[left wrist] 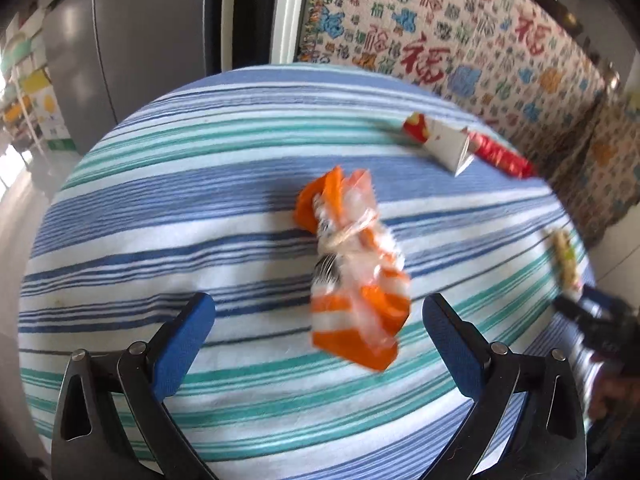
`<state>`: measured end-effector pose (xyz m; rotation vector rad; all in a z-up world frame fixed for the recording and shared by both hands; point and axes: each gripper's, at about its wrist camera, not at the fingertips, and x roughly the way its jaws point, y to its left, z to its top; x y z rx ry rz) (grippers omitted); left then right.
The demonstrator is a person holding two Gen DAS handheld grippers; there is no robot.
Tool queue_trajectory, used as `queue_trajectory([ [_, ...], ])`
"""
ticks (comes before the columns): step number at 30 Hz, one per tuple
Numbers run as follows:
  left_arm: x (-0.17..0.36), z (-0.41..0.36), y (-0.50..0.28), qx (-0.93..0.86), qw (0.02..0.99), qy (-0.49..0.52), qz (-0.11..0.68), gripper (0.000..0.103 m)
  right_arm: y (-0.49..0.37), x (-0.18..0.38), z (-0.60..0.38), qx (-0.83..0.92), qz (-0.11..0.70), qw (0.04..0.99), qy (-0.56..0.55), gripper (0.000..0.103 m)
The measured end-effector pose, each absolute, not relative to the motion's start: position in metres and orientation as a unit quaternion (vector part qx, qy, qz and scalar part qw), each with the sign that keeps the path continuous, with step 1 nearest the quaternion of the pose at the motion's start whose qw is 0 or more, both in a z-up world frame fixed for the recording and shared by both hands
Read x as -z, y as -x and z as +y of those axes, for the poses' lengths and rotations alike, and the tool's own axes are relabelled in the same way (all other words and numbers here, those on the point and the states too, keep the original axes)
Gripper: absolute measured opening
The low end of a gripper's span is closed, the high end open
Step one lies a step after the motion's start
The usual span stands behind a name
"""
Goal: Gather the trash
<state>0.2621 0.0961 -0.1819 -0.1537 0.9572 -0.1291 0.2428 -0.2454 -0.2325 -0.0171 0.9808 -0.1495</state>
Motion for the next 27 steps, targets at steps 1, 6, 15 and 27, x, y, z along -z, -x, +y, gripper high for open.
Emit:
queue_trajectory([
  [1,0.182,0.094,-0.265,0.058,0.884,0.071,0.458,0.103,-0.245,0.234,-0.239,0.07,0.471,0.879,0.011,0.103],
  [6,0.189,0.083,-0.273,0.026,0.889,0.033,0.456,0.094,-0.248,0.229,-0.243,0.12,0.443,0.888,-0.002,0.041],
  [15,0.177,0.058,-0.253,0.092,0.906,0.016,0.413,0.045,-0.215,0.208,-0.275,0.051,0.438,0.897,-0.019,0.024],
  [27,0.145,-0.04,-0.192,0.23,0.894,-0.006,0.385,0.045,-0.117,0.161,-0.322,0.031,0.416,0.909,0.016,0.024],
])
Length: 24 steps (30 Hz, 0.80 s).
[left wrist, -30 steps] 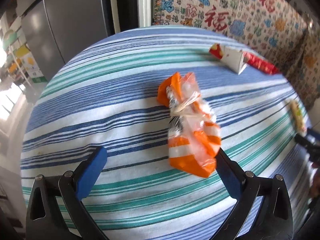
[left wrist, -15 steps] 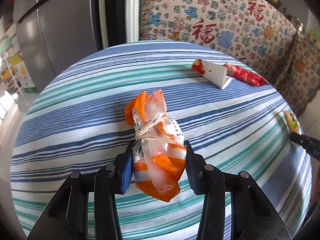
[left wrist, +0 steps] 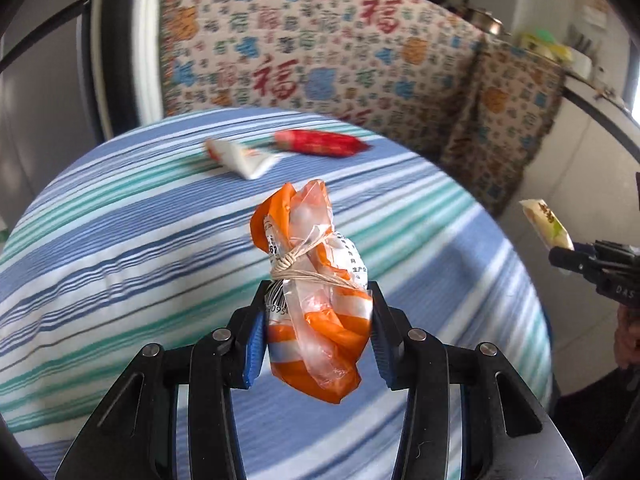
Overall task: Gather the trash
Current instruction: 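Lift the orange bag and snack wrapper and carry them over the wastebasket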
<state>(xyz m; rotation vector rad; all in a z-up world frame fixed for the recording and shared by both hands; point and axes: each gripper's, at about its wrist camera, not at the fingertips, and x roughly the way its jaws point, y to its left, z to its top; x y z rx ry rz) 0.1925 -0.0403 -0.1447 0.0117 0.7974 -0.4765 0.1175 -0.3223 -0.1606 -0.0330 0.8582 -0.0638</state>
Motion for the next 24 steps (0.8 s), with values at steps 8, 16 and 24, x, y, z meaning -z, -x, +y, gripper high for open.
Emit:
queue_trajectory([
  [8,0.115,-0.149,-0.141,0.341,0.863,-0.013,0.372,0.045,-0.039,0.122,-0.409,0.112,0.397,0.911,0.011,0.025],
  [16,0.107,-0.267,-0.099,0.438,0.819,-0.043,0.369,0.045,0.029,0.127,-0.509,0.202,0.403,0.892,-0.036,0.025],
  [24,0.129,-0.366,-0.077,0.487,0.78,-0.084,0.384,0.045,0.059,0.139,-0.567,0.229,0.416,0.878,-0.066,0.025],
])
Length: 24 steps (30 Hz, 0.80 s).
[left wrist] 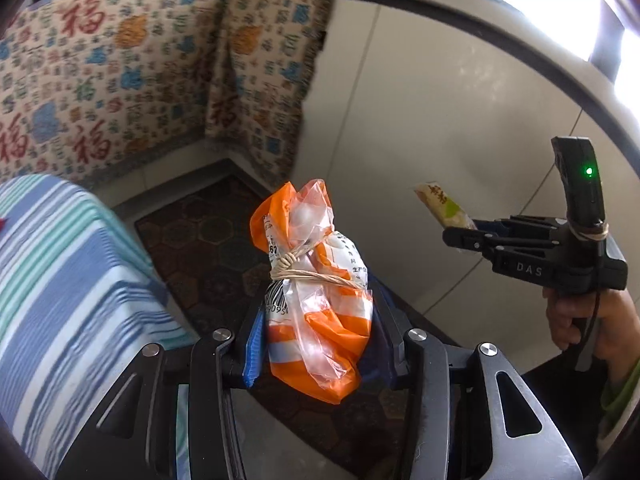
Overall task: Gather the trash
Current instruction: 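Lift the orange bag and snack wrapper and carry them over the wastebasket, then open both tools to drop the orange bag and snack wrapper into the wastebasket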
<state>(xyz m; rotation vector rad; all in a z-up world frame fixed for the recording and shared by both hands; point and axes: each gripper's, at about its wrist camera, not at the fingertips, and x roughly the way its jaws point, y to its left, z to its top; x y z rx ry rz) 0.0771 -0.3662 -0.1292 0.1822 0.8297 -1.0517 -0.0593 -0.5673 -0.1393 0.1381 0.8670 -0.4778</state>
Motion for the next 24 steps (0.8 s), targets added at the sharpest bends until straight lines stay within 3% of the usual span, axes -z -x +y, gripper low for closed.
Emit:
queue_trajectory([
  [7,0.149,-0.419,-0.081,0.497,0.761,-0.103,0.405,0.045,0.064,0.153,-0.578,0.225,0.432,0.871,-0.061,0.025],
  [24,0.191,-0.456,-0.095,0.502,0.74,-0.137,0.426,0.048,0.052,0.161,-0.597,0.211,0.418,0.881,-0.073,0.026],
])
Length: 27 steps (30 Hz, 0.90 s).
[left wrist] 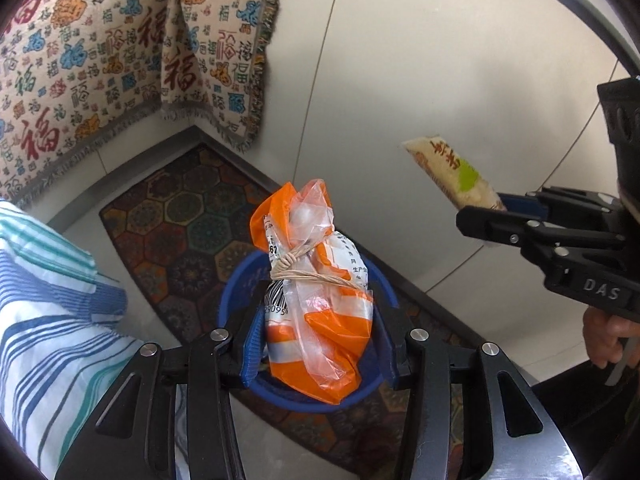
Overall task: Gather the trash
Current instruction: 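Open both tools to drop the orange bag and snack wrapper into the wastebasket, then move both tools back over the paper box and red wrapper on the table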
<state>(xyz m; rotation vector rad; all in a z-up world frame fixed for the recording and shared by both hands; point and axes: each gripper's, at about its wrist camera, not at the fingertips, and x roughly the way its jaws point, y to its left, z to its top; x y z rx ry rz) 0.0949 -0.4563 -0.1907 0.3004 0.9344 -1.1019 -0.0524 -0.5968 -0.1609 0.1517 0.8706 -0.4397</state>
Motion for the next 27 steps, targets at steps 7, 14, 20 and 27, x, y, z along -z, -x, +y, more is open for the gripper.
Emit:
queue_trajectory([
  [7,0.203,-0.465,-0.104,0.504,0.746,-0.125,0.417,0.085,0.049,0.159,-0.605,0.216,0.4,0.886,-0.09,0.048],
  [14,0.185,-0.443,-0.109,0.484,0.762,-0.105,0.417,0.085,0.043,0.15,-0.598,0.216,0.391,0.892,-0.072,0.055],
  [20,0.138,-0.37,-0.103,0.464,0.793,-0.096,0.384,0.092,0.03,0.135,-0.57,0.219,0.368,0.903,-0.02,0.058],
  [27,0.132,-0.242,-0.132,0.346,0.844,-0.11,0.394,0.098,-0.006,0.13,-0.485,0.16,0.347,0.922,0.061,0.064],
])
